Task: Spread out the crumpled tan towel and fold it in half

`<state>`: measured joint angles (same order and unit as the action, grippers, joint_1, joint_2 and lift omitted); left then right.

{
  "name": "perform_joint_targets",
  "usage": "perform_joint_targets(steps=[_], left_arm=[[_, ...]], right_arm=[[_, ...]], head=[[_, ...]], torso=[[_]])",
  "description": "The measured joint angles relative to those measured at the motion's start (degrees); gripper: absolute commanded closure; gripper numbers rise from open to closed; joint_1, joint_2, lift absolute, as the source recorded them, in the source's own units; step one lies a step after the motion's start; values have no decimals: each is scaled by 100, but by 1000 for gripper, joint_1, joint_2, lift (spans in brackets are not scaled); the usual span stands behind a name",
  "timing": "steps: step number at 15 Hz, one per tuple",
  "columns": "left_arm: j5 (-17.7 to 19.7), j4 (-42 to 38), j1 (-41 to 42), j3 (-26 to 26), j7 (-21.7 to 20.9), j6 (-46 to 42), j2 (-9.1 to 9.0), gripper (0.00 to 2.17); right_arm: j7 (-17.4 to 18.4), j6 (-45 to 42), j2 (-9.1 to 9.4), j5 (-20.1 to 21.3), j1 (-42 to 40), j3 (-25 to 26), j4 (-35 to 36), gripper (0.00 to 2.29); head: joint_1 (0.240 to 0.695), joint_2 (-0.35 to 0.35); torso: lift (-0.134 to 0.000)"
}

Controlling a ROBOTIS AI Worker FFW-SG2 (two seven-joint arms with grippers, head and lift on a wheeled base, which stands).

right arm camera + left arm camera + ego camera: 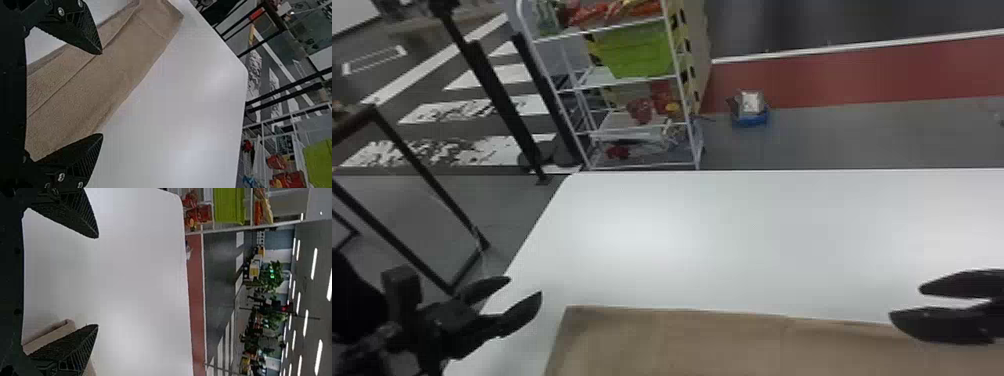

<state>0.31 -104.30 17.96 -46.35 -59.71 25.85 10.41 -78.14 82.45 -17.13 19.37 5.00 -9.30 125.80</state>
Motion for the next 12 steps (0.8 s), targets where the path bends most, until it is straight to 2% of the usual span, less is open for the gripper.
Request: perform_joint_targets(steps=[4, 7, 9, 12], left_arm=[[221, 12, -37, -217, 115, 204, -63, 70], [259, 20, -38, -300, 191, 206, -102, 73], [271, 32, -38, -325, 229, 207, -109, 73], [269, 91, -36, -338, 233, 202, -110, 73]], right_arm=[[0, 83, -165, 659, 389, -1399, -354, 181], [0, 75, -241, 1037, 425, -2163, -517, 188], [0, -9, -269, 1105, 425, -2442, -572, 188], [0, -219, -260, 1024, 420, -2567, -804, 194]], head=[[695, 350], [695, 350], [695, 350], [695, 350]], torso=[[-124], [-124], [-124], [-124]])
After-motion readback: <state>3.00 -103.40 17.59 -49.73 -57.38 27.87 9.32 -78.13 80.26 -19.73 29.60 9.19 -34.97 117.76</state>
